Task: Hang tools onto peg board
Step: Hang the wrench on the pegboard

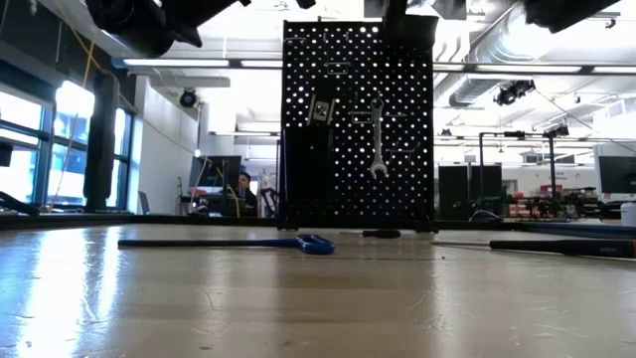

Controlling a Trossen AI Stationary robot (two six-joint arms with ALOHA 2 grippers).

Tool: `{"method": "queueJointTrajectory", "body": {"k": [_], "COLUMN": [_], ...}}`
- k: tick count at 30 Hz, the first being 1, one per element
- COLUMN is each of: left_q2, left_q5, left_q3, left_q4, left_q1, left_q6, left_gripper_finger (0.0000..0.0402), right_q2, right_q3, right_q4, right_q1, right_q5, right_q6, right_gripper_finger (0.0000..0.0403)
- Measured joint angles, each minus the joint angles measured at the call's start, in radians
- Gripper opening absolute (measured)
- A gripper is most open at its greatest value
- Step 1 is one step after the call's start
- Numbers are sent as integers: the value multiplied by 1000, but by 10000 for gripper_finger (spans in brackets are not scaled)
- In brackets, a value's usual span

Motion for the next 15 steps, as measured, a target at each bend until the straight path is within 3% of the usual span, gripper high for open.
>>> {"method": "queueJointTrajectory", "body": {"k": [5,9,15], "left_q2": [0,0,-2], "left_q5": [8,-2,-9], "left_q3": [-2,-2,-2], "left_q4": [-9,-36,-69], "left_q1": [0,0,1], "left_q6": [12,16,34], "left_gripper_finger": [2,2,1], "right_q2": [-5,-2,-18], "right_q3": [0,-2,-2], "right_q4": [-27,5,-43], "right_q1": [5,5,11], "right_q5": [54,29,63], "right_q6": [6,-11,-8], "right_gripper_finger": [92,88,49]}}
